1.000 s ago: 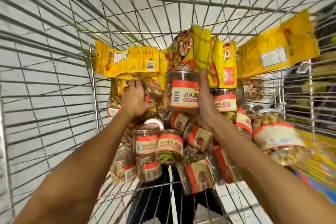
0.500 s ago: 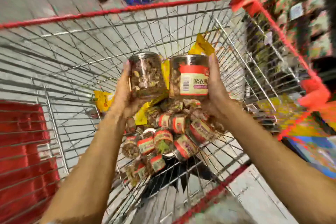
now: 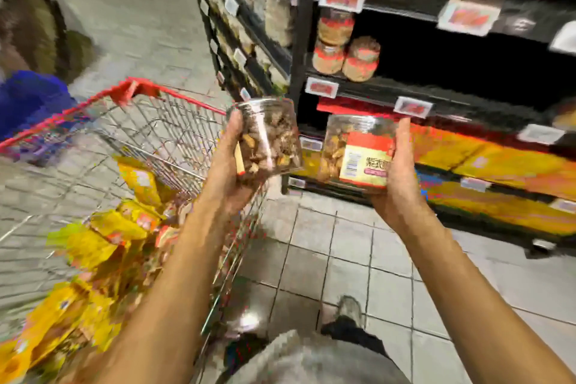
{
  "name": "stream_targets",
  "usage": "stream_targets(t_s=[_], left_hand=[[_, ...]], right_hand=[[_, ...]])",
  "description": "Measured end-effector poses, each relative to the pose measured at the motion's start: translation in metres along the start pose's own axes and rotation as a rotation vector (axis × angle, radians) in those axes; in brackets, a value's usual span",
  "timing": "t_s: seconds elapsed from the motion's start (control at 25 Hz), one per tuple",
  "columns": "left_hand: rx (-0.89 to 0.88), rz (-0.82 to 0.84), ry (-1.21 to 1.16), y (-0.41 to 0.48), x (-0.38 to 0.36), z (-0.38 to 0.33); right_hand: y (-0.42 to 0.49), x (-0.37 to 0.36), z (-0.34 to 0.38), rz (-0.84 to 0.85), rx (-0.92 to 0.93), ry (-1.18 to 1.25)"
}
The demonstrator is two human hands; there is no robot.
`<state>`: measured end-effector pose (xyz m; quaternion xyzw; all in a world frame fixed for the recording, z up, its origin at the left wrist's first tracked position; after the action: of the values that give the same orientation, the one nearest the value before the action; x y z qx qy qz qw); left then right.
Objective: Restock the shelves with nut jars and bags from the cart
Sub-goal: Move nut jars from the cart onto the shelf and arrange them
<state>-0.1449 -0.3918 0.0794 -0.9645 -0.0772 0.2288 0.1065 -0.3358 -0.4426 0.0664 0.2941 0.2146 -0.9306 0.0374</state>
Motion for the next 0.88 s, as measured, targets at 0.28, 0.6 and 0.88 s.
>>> stream_targets(t_s=[0.28,0.6,0.88], left_hand=[[0.063,-0.005,-0.033,0.104,-0.157,0.07],[-0.255,-0.412,0.324,0.232,-0.142,0.047],[-0.578,-0.576,0.654,0.31,-0.13,0.016]], right_hand=[[0.067,0.118,0.119,-0.107,0.095,-0.016],[0.194,0.132,0.141,-0.136,0.1,0.004],[0.286,0.119,0.131,-0.122,0.168,-0.015]])
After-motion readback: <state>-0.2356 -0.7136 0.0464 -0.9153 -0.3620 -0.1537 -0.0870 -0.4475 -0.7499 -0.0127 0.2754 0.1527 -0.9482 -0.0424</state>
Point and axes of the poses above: each hand's wrist, its own y-axis towards the middle knuckle, its own x-axis out of the back of the hand, z = x × y, the point moved 9 cm from there along y, towards the middle knuckle, and after that the axes turned 15 degrees about y, right-handed, at the moved point
